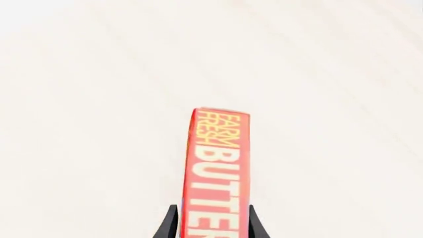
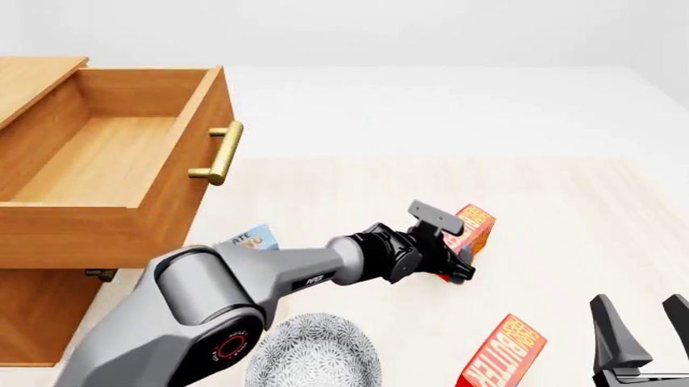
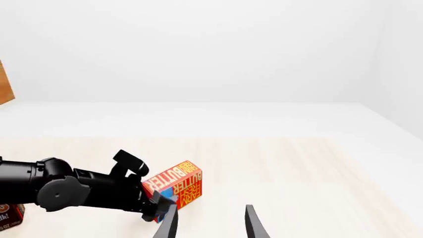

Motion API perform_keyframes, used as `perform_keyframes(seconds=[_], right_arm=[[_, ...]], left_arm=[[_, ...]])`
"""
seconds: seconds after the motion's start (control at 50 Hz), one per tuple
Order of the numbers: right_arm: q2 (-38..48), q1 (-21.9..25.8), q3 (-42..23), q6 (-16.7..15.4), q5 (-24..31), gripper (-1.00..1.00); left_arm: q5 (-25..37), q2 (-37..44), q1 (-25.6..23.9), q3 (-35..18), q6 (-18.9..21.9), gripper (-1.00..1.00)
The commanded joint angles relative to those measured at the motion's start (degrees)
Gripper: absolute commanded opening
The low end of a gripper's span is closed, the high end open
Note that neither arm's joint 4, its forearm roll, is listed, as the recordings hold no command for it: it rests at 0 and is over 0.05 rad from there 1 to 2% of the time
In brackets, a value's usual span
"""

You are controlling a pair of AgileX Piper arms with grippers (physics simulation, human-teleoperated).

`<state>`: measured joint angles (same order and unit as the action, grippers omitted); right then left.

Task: Put the butter at the front in the top drawer of the cabinet and close it.

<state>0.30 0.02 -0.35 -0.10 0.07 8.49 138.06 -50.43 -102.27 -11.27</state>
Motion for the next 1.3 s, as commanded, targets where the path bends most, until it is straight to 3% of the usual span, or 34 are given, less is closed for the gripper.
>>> perform_keyframes(seconds=[0.02, 0.08, 0.1, 0.72, 1.3], right_arm=[[0.0, 0.0, 0.1, 0.0, 0.0, 1.00], [0.0, 0.0, 0.1, 0.0, 0.0, 1.00], [0.0, 0.0, 0.1, 0.0, 0.0, 1.00], [0.0, 0.0, 0.1, 0.0, 0.0, 1.00], [0.0, 0.0, 0.1, 0.0, 0.0, 1.00]], left_arm=[[-0.4, 2.1, -0.8, -1.4, -1.2, 1.00], [-0.8, 2.0, -0.8, -1.1, -1.3, 1.00], [-0.6, 2.1, -0.7, -1.3, -1.1, -1.00], [0.5, -12.3, -1.1, 8.2, 2.8, -1.00], [6.8, -27.9, 0.9, 16.6, 5.6, -1.00]])
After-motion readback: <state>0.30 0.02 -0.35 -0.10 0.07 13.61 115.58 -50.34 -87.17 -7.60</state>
